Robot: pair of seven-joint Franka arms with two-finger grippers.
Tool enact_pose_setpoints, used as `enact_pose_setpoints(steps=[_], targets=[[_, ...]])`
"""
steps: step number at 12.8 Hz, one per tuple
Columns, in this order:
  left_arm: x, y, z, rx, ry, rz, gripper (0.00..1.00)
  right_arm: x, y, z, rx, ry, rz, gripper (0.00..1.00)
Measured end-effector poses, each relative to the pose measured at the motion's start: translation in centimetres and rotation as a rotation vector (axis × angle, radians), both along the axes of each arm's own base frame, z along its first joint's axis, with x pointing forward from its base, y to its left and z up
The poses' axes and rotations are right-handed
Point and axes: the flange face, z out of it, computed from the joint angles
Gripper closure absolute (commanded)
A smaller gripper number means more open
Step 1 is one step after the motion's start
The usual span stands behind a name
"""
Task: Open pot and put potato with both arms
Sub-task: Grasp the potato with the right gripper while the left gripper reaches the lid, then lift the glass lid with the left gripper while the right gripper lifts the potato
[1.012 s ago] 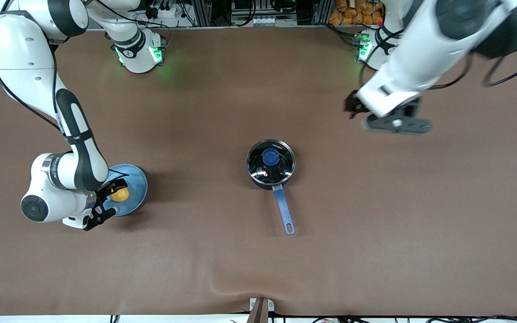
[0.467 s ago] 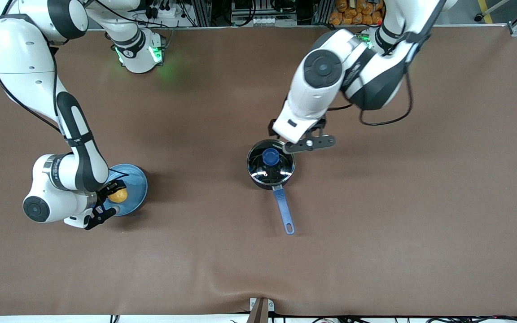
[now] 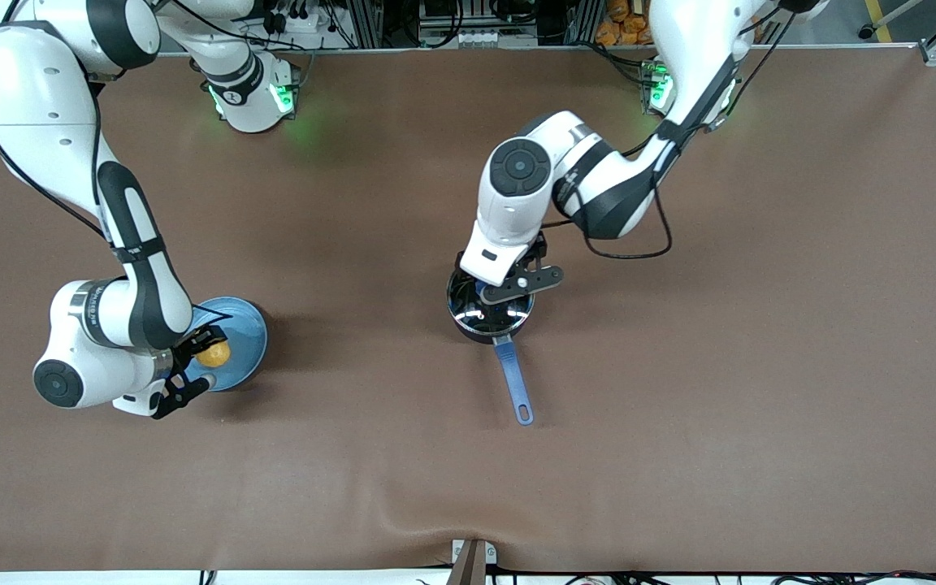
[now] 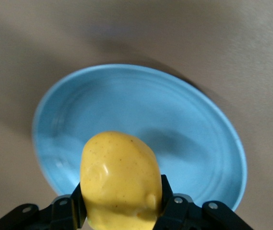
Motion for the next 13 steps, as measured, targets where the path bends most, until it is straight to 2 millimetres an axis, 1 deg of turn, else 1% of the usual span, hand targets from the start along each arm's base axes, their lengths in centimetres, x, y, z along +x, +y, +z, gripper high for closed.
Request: enact_pose_setpoints(steps=[2,3,5,8,10,13], targets=[[-0.3,-0.8,-1.7,0.001,-0.01,0.005,0.0,0.5,1.2,2.4,0.022,0.0,0.009,0.87],[-0.3,-0.9,-2.3,0.008,-0.013,0.001,0.0,0.7,1.5,3.2,0.029,-0.008,0.01,0.88],[-0.1,-0.7,-3.0,0.028,-0.024,-0.01,0.0,1.1,1.8,4.4,0.041,-0.026,0.008,0.88],[0.0,-0.6,-3.9,0.041,-0.022,-0.017,0.0,1.2,2.9,5.3,0.071,-0.038,0.002,0.88],[0.1,-0.7,-4.4,0.038,-0.023,-0.018,0.0,1.3,4.2,6.5,0.082,-0.052,-0.008,0.88],[0.2,-0.7,-4.9,0.05,-0.037,-0.031,0.0,1.2,6.9,8.4,0.083,-0.066,-0.027,0.88]])
